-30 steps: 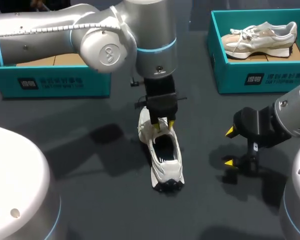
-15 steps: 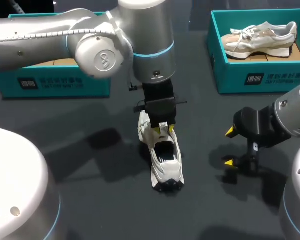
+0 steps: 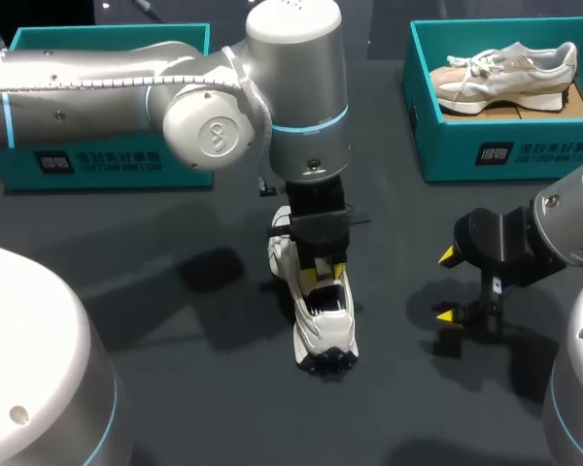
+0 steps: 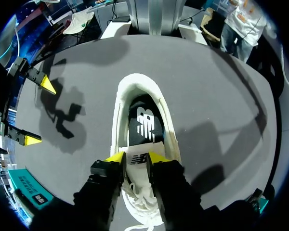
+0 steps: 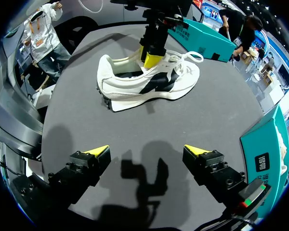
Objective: Take the shoe out of the shoebox, open the shoe tongue, remove and reinsert the insole, then place the shoe into the shoebox
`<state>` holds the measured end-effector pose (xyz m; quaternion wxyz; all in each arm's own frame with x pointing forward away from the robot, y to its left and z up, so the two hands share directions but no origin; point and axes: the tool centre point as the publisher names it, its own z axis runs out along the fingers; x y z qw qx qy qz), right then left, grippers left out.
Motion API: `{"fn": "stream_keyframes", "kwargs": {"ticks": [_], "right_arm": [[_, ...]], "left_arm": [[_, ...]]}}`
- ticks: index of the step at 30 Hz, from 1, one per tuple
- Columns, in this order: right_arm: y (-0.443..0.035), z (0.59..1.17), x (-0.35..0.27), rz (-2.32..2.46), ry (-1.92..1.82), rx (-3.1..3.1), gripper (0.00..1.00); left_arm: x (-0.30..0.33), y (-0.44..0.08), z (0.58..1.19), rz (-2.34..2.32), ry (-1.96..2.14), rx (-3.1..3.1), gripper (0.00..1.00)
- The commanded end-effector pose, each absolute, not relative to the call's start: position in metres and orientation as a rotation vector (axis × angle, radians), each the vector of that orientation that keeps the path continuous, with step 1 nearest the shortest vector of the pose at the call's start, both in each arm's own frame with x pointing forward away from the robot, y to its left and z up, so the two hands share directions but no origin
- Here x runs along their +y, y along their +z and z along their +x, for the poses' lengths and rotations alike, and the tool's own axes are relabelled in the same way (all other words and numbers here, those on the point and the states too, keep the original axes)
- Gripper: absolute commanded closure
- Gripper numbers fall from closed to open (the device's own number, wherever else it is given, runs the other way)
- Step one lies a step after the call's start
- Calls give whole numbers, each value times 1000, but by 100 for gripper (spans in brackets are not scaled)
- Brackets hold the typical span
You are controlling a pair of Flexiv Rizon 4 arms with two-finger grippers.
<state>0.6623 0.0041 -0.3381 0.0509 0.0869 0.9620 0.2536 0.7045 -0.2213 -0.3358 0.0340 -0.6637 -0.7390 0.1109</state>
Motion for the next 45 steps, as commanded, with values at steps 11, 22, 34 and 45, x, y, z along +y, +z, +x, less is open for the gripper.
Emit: {"fn": "stream_keyframes", "kwargs": {"ticks": [11,22,34,45], "right_arm": [[-338,660,4,265,772,2925,0],[-338,660,4,265,772,2925,0],[-338,660,4,265,772,2925,0],[-338,660,4,265,772,2925,0]], "left_arm": [[-187,-257,673,-1840,409,-2381,0],[-187,-259,668,-1768,392,-2430,0],[-191,-256,645,-908,-133,-3063,0],[-192,-265,630,-435,-55,-3055,0]]}}
